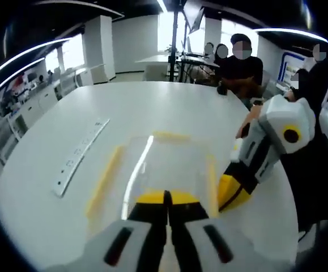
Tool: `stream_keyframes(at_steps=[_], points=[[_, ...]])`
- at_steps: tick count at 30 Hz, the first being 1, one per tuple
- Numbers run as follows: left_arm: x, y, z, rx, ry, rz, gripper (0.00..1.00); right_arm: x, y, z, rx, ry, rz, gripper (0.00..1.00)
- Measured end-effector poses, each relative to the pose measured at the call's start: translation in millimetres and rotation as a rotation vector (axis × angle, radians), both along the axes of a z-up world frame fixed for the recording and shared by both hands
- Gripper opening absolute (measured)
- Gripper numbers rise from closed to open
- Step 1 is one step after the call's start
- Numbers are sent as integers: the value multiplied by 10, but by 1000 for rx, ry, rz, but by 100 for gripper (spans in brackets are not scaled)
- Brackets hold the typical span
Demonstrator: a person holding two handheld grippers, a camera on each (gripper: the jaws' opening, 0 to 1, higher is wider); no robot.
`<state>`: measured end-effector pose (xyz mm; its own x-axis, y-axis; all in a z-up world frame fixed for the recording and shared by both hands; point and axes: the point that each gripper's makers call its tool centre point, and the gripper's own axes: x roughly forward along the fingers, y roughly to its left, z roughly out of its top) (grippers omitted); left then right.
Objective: Snap each plastic latch of the storage box into its locked position after aligning the lid with the box until every specified latch is closed and the lid sits flush.
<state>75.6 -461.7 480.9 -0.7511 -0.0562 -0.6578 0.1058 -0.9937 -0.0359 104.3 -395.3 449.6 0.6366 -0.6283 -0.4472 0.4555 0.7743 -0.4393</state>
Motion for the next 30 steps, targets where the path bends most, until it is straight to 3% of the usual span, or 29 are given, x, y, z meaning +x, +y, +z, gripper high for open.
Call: stream_keyframes(at_steps=[23,24,25,26,27,30], points=[[-22,105,-5,19,-50,-19,0,7,-29,-9,-37,43,31,0],[-5,113,-5,29,-56,-13,0,35,-99,2,-131,124,72,0],[-4,114,-2,27,-53,-19,0,47,-89,-109,-57,78,34,0],[3,115,-2,26,-53,-19,0,35,-80,-158,-37,73,25,0],[15,115,-5,17,-46,-20,0,45,-102,-136,-76,97,49,0],[29,90,-4,29,-13,-17,0,82,-81,-140,-60,80,79,0]])
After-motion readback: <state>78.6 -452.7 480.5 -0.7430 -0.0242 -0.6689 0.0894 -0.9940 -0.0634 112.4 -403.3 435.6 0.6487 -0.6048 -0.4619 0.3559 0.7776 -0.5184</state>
